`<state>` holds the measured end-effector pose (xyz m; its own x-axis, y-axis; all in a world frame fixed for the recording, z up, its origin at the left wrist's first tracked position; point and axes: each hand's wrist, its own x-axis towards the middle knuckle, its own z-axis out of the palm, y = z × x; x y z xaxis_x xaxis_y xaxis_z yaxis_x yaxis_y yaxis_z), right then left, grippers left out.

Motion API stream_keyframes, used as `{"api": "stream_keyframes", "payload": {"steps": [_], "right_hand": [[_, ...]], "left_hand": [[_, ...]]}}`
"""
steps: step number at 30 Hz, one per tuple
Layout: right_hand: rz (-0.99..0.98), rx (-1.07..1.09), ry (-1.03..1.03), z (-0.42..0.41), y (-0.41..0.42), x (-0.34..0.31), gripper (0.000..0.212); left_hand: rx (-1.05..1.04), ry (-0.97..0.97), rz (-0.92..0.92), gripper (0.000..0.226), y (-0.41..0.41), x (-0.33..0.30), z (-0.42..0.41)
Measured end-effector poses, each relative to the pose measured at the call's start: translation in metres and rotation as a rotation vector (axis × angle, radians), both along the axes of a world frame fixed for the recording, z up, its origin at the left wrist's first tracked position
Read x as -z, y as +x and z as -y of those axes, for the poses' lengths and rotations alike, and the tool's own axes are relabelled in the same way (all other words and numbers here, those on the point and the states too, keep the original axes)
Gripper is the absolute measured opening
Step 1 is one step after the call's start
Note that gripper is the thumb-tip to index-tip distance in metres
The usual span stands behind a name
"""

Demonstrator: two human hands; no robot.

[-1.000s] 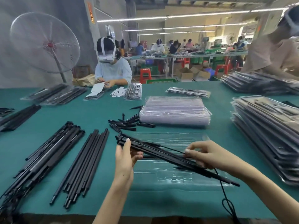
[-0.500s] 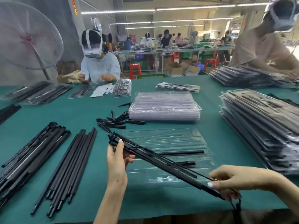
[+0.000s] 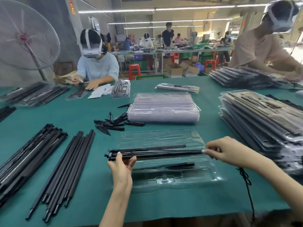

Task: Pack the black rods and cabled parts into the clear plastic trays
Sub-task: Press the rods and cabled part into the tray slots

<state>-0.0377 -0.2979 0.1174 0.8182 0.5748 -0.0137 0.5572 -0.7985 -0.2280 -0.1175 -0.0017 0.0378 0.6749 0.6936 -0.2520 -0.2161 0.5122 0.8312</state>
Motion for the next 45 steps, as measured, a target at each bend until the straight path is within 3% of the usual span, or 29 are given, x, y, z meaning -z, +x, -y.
{"api": "stream_keyframes", "payload": {"steps": [2,6,9,12,15,18,26,28,30,33,36,39,41,45], "right_hand": [[0.118,0.029,-0.146,0.001,0.010,0.025,0.033],[0.163,0.026,-0.048,0.003,0.018,0.060,0.042],[0.173,0.029,-0.024,0.002,0.019,0.076,0.033],[0.201,0.029,0.081,0.002,0.015,0.082,0.020],[0.312,0.004,0.201,-0.002,0.010,0.083,0.012],[0.382,-0.058,0.273,-0.007,0.006,0.086,0.014],[0.379,-0.081,0.356,-0.005,0.006,0.095,0.013],[0.391,-0.060,0.394,-0.004,0.007,0.096,0.004],[0.404,-0.003,0.455,-0.005,0.007,0.097,0.016],[0.365,0.095,0.490,-0.007,0.008,0.099,0.003],[0.345,0.088,0.480,-0.006,0.008,0.101,0.002],[0.315,0.028,0.469,-0.004,0.006,0.102,0.003],[0.307,0.014,0.470,-0.004,0.006,0.103,0.004],[0.291,0.045,0.485,-0.004,0.006,0.104,0.008]], "left_hand": [[0.047,-0.034,-0.017,0.008,0.001,0.004,0.002],[0.106,-0.085,-0.030,0.031,0.002,0.007,0.002],[0.167,-0.048,-0.077,0.044,0.000,0.006,-0.005],[0.245,0.088,-0.151,0.060,-0.003,0.005,-0.013],[0.293,0.219,-0.236,0.039,-0.007,0.003,-0.018],[0.305,0.550,-0.457,0.042,-0.012,0.007,-0.024],[0.243,1.025,-0.770,0.093,-0.016,-0.005,-0.035],[0.240,1.096,-0.785,0.084,-0.013,-0.007,-0.036],[0.253,1.214,-0.839,0.070,-0.011,-0.008,-0.035],[0.251,1.426,-0.957,0.057,-0.010,-0.009,-0.032],[0.164,1.580,-1.007,0.048,-0.009,-0.010,-0.031],[0.073,1.721,-0.864,0.035,-0.008,-0.007,-0.038],[0.178,1.764,-0.741,0.033,-0.007,0.001,-0.045],[0.444,1.587,-0.626,0.033,-0.016,0.020,-0.053]]}}
